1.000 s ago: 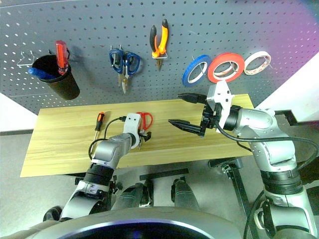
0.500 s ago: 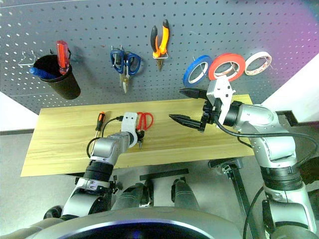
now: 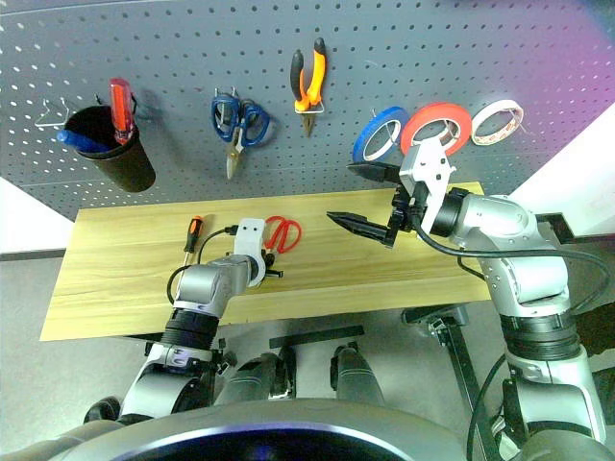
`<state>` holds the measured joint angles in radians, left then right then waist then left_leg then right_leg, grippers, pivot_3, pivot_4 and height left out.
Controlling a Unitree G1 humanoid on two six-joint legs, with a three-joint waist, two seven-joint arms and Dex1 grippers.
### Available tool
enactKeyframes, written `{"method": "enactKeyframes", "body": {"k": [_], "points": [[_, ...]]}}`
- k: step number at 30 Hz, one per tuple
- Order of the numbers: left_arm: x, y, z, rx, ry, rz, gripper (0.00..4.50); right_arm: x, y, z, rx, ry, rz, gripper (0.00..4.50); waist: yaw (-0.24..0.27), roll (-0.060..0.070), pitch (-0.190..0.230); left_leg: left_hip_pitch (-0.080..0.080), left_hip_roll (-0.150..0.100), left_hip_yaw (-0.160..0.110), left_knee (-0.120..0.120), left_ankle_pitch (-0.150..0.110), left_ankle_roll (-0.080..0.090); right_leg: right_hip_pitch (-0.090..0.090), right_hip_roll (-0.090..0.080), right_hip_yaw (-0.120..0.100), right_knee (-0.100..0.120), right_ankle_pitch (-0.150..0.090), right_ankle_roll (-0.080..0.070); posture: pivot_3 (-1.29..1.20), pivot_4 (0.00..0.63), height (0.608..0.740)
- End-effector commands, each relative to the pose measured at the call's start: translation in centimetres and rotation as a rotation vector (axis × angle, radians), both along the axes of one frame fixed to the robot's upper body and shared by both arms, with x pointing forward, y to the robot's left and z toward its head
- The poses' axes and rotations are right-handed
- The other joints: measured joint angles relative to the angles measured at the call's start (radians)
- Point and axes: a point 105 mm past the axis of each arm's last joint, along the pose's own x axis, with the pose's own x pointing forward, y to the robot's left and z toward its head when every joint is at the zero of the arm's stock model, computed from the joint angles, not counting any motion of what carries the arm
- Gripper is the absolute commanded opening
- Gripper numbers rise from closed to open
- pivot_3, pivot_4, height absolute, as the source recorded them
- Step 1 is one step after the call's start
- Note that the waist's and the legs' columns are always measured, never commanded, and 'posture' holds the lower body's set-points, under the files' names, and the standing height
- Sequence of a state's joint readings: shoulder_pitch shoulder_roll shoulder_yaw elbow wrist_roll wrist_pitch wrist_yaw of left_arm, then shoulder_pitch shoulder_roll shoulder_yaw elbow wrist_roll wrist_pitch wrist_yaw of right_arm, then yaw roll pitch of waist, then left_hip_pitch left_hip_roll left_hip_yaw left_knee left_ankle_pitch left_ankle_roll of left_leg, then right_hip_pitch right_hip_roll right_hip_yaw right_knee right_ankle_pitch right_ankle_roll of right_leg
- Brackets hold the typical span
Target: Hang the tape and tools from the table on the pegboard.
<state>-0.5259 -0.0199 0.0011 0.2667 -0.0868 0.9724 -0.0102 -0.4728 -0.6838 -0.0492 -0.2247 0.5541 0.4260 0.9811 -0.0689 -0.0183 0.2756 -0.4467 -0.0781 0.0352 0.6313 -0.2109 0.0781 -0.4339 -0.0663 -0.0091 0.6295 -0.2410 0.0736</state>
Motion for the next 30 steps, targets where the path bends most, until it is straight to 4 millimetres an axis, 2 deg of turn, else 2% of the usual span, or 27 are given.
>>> {"method": "enactKeyframes", "body": {"k": [1,6,9,13,17,20,23,26,30], "points": [[-0.9,0.5,-1.8,0.058,0.069,0.008,0.3,0.0,-0.1,1.1,0.017,-0.054,-0.002,4.5,0.0,0.0,0.0,0.0,0.0,0.0,0.0,0.0,0.0,0.0,0.0,0.0,0.0,0.0,0.0,-0.22,0.329,0.739],[-0.6,0.8,-1.1,0.088,0.026,0.011,0.3,0.2,-0.1,1.0,0.027,-0.043,-0.004,4.5,0.0,0.0,0.001,0.0,0.0,0.0,0.0,0.0,0.0,0.0,0.0,0.0,0.0,0.0,0.0,-0.22,0.335,0.739],[0.2,1.4,0.9,0.116,-0.072,0.015,0.3,0.2,-0.2,0.8,0.026,-0.039,-0.004,4.5,0.0,-0.002,0.007,0.0,0.0,0.0,0.0,0.0,0.0,0.0,0.0,0.0,0.0,0.0,0.0,-0.21,0.34,0.739],[0.1,1.6,2.7,0.122,-0.122,0.013,0.3,0.3,-0.2,0.7,0.029,-0.032,0.003,4.5,-0.001,-0.002,0.02,-0.004,0.0,0.001,0.0,0.0,0.0,-0.004,0.0,0.0,0.0,0.0,0.0,-0.2,0.34,0.739],[-0.2,2.1,3.5,0.128,-0.149,0.019,0.3,0.5,-0.4,0.4,0.024,-0.027,0.004,4.5,0.002,-0.001,0.022,-0.013,0.001,0.001,0.0,0.001,0.003,-0.013,-0.001,-0.002,0.0,0.003,0.005,-0.19,0.334,0.739],[-0.3,1.9,3.9,0.128,-0.175,-0.03,0.3,0.8,-0.3,0.6,0.034,-0.031,0.003,4.5,0.002,-0.001,0.023,-0.015,0.001,0.001,0.0,0.0,0.003,-0.014,-0.001,-0.003,0.0,0.003,0.005,-0.18,0.329,0.739],[-0.2,1.5,4.9,0.17,-0.251,-0.149,0.3,0.9,-0.1,0.5,0.032,-0.028,0.013,4.5,0.002,-0.001,0.023,-0.015,0.001,0.001,0.0,-0.001,0.002,-0.013,-0.001,-0.003,0.0,0.003,0.005,-0.17,0.32,0.739],[-0.3,2.6,4.5,0.186,-0.232,-0.138,0.3,1.1,-0.2,0.5,0.029,-0.031,0.011,4.5,0.002,-0.001,0.023,-0.015,0.001,0.001,0.0,-0.001,0.001,-0.013,-0.001,-0.003,0.0,0.003,0.005,-0.16,0.316,0.739],[-0.4,3.9,4.8,0.201,-0.29,-0.215,0.3,1.3,-0.4,0.7,0.032,-0.036,0.007,4.5,0.0,-0.001,0.023,-0.015,0.001,0.001,0.0,-0.001,0.001,-0.014,-0.002,-0.003,-0.001,0.003,0.005,-0.16,0.308,0.739]]}}
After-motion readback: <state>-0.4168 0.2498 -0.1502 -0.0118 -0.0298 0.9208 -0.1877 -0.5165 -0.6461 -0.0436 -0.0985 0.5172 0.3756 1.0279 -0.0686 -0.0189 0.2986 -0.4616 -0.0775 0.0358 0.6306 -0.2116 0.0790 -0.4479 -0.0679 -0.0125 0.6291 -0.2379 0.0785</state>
